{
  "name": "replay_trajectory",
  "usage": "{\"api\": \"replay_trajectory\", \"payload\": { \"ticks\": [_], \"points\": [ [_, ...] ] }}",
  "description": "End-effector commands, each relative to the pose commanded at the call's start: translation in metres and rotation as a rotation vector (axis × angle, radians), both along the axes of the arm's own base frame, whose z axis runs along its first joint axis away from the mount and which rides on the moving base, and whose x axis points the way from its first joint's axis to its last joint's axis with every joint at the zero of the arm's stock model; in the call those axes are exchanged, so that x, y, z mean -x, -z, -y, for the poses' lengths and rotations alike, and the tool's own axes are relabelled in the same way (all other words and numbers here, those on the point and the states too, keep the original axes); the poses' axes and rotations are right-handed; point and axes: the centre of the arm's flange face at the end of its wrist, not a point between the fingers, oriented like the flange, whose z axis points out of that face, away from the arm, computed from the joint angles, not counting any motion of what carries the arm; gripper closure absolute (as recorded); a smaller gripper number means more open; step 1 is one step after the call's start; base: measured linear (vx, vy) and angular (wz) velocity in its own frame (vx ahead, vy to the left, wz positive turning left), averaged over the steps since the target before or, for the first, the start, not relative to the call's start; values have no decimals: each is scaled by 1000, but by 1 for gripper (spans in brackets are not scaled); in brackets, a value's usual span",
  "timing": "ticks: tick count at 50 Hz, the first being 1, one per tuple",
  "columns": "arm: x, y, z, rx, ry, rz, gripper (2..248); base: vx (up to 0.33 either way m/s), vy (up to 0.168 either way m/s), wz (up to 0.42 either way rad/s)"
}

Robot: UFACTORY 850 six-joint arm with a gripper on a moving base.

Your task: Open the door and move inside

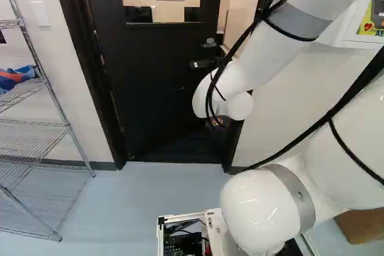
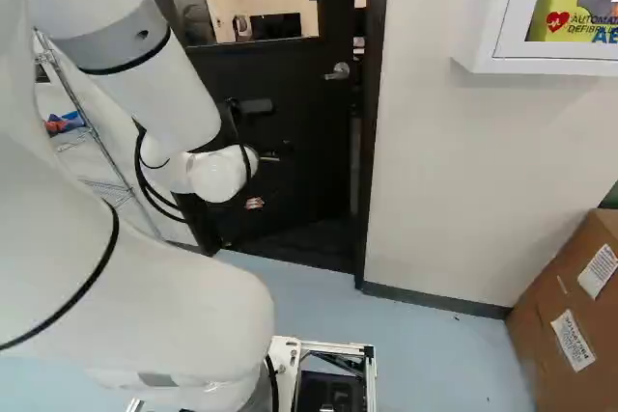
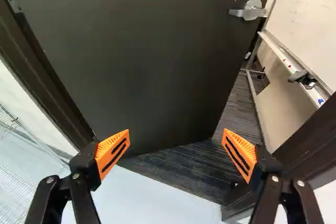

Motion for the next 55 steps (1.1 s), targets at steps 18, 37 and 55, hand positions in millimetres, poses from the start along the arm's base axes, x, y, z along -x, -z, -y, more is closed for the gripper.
{"api": "replay_trajectory", "payload": {
  "ticks": [18, 37, 55],
  "points": [
    [0, 0, 0, 0, 0, 0, 3, 114, 35, -19],
    [0, 0, 0, 0, 0, 0, 3, 134, 61, 42],
    [0, 0, 0, 0, 0, 0, 3, 137, 103, 192]
  ]
}}
